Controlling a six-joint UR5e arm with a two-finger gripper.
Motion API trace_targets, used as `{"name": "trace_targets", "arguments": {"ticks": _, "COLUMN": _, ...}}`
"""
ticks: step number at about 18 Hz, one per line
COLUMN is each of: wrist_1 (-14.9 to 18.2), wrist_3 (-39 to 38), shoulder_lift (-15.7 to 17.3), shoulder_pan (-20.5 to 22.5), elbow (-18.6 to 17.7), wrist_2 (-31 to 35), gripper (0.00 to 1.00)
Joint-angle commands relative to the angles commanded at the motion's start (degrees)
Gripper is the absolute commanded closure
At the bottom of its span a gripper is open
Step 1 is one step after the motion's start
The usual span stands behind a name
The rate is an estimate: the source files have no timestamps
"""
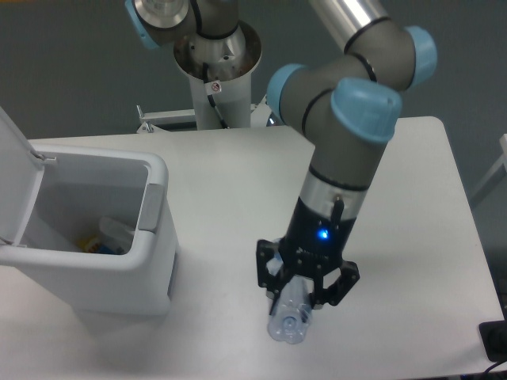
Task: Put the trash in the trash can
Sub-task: 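Lift the bottle and carry it over the bin opening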
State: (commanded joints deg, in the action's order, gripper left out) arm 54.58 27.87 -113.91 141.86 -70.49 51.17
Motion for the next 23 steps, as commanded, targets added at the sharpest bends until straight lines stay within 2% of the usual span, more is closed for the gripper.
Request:
{"name": "trace_targets", "arguments": {"ticks": 7, "wrist_1": -1.1, "wrist_3": -3.3, "shoulder_lift": 5.2, "shoulder_pan": -0.4, "elbow": 1.0, "wrist_2": -12.6, "gripper": 0.61}}
{"name": "trace_targets", "arguments": {"ticks": 9, "wrist_1": -1.1, "wrist_3": -3.3, "shoulder_lift": 5.4, "shoulder_pan": -1.1, "elbow": 0.9, "wrist_2": -14.3, "gripper": 0.61}}
{"name": "trace_targets", "arguments": {"ticks": 17, "wrist_1": -1.1, "wrist_3": -5.7, "shoulder_lift": 9.9, "shoulder_pan": -4.4, "elbow": -3.1, "wrist_2": -15.3, "gripper": 0.61}}
{"name": "trace_targets", "arguments": {"ticks": 20, "wrist_1": -1.1, "wrist_3": -6.4, "shoulder_lift": 10.8, "shoulder_pan": -8.5, "elbow": -5.1, "wrist_2": -15.0, "gripper": 0.61}}
{"name": "trace_targets", "arguments": {"ticks": 23, "wrist_1": -2.0, "wrist_3": -6.1, "shoulder_lift": 11.3, "shoulder_pan": -10.0, "elbow": -7.5, "wrist_2": -14.6, "gripper": 0.6}}
